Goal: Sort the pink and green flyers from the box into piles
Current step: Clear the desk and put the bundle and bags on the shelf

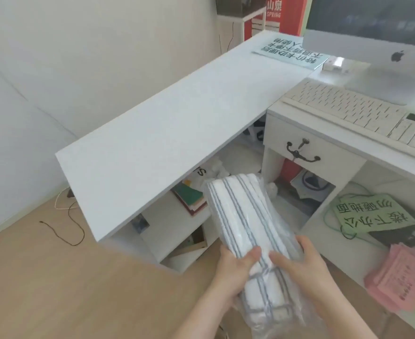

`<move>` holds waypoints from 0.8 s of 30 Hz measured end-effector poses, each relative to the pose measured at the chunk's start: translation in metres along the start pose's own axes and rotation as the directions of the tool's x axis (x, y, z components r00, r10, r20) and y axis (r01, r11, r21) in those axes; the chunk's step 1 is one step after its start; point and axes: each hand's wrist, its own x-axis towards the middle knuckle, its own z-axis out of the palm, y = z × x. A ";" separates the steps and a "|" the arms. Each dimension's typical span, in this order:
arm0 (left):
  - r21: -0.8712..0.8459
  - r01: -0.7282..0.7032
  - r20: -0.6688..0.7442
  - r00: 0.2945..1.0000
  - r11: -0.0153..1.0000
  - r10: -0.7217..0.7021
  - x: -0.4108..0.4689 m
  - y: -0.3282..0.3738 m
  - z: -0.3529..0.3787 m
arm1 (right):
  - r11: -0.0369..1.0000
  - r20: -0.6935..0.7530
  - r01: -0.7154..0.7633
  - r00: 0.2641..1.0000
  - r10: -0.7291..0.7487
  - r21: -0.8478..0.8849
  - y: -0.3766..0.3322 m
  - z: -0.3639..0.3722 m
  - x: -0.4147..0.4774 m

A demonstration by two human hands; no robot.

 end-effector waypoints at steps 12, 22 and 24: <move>0.099 0.201 -0.542 0.832 0.975 -0.116 0.076 -0.063 -0.150 | 0.962 0.325 0.187 0.939 -0.115 -0.199 0.029 0.199 0.121; 0.548 0.356 -0.657 0.743 0.757 0.127 0.201 -0.085 -0.234 | 0.875 0.373 0.390 0.887 -0.273 -0.287 0.057 0.347 0.240; 0.731 0.362 -0.555 0.809 0.579 0.196 0.201 -0.092 -0.230 | 0.848 0.383 0.446 0.864 -0.326 -0.285 0.058 0.361 0.249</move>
